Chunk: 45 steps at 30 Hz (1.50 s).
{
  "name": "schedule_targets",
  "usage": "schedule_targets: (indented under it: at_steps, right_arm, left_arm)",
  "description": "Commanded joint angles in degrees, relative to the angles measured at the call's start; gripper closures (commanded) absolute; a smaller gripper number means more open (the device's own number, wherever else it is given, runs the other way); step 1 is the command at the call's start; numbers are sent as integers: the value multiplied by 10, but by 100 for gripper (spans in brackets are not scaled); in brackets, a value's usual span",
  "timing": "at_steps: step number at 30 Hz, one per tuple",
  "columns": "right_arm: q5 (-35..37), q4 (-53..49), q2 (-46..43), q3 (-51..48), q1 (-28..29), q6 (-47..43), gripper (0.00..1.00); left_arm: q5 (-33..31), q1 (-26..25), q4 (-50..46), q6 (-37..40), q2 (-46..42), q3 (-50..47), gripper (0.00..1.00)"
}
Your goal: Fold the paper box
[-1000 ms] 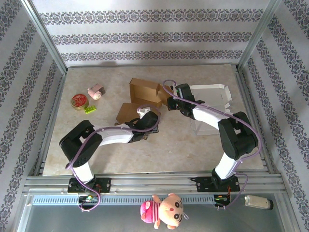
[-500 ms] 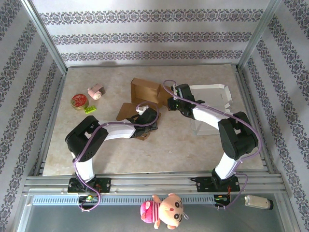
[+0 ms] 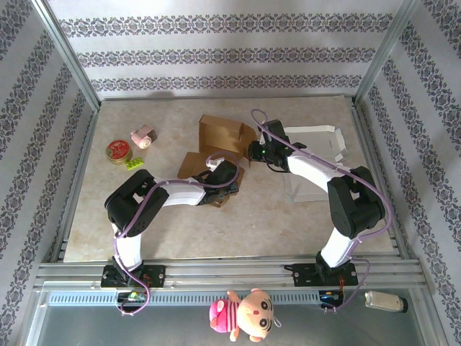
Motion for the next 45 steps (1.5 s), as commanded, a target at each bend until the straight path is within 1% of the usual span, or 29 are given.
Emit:
schedule_targets:
  at_steps: [1,4,6,9,16,18,25,27,29,31,33,39,41,42,45]
  right_arm:
    - [-10,-14,-7,12,7,76,84]
    - [-8,-16,-9,12,13,113,84]
    - [5,-24,-11,14,20,133,83]
    - [22,-35,-17,15,28,159,84]
    - [18,-45,-31,23,37,195,85]
    - [19,-44,-31,22,43,200,85]
    - [69,-6,-4,-29,64,174,86]
    - [86,1,2,-46,66,167,86]
    - [99,2,7,-57,65,159,87]
    - [103,5,12,-63,64,154,87]
    - [105,6,19,-67,63,152,87]
    - [99,9,28,-66,64,153,88]
    - [101,10,26,-64,64,148,88]
    - [102,10,26,-63,64,146,89]
    - [102,9,24,-61,64,143,89]
  left_arm:
    - [22,7,-11,-4,23,7,100]
    - [25,8,-5,-4,25,13,100]
    - [26,8,-2,-4,26,16,100]
    - [32,10,4,-4,31,23,100]
    - [48,13,12,-7,45,41,100]
    - [51,14,15,-7,48,44,100]
    - [59,18,55,-17,39,26,99]
    - [66,20,76,-19,31,12,92]
    - [79,23,83,-20,23,3,89]
    - [78,24,91,-22,10,-9,88]
    - [76,25,106,-26,-5,-24,83]
    - [67,25,121,-22,-65,-51,64]
    - [57,25,117,-15,-90,-60,55]
    - [51,25,109,-11,-102,-63,53]
    - [11,25,69,12,-141,-76,52]
